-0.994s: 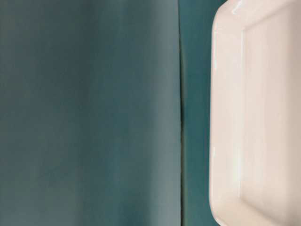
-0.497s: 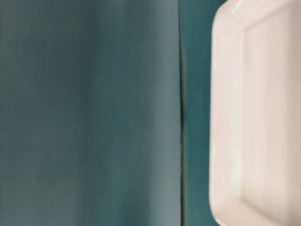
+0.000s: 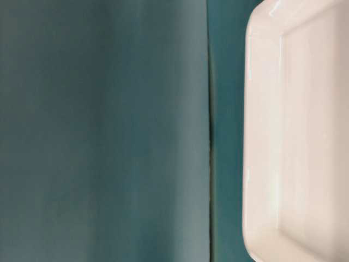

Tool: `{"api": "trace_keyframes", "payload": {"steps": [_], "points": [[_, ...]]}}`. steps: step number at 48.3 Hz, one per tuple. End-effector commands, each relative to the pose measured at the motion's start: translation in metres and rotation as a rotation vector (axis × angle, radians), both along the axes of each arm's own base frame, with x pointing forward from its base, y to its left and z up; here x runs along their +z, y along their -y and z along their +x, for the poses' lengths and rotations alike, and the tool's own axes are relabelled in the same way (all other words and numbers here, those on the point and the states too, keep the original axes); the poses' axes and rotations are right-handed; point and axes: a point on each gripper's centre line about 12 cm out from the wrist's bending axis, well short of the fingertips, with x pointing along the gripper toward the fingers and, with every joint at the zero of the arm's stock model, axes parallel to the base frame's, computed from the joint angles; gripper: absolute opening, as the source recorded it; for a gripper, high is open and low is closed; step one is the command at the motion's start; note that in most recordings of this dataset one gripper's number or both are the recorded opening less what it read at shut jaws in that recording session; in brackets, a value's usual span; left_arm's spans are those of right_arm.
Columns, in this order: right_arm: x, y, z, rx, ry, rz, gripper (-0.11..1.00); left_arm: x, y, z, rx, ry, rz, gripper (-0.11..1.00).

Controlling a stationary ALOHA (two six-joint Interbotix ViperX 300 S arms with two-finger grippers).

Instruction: Lift the white case with both hands.

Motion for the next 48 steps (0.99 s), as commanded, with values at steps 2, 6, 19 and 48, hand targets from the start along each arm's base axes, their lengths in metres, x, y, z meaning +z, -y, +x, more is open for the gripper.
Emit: {"api": "trace_keyframes", "payload": {"steps": [2, 6, 19, 48], "points": [[0.0052, 0.0000, 0.0026, 0.002, 0.009, -0.004, 0.89, 0.0078, 0.0000, 0.0032, -0.002, 0.013, 0.006, 0.92], [0.0052, 0.0000, 0.0026, 0.002, 0.009, -0.004, 0.89, 0.0078, 0.0000, 0.0032, -0.002, 0.013, 0.006, 0.92], [0.0055, 0.0000, 0.0023, 0.002, 0.010, -0.003, 0.89, 0.0075, 0.0001, 0.0029, -0.002, 0.013, 0.007, 0.92], [0.0058, 0.0002, 0.0020, 0.000, 0.012, -0.003, 0.89, 0.0073, 0.0003, 0.0003, -0.002, 0.020, 0.005, 0.92]]}}
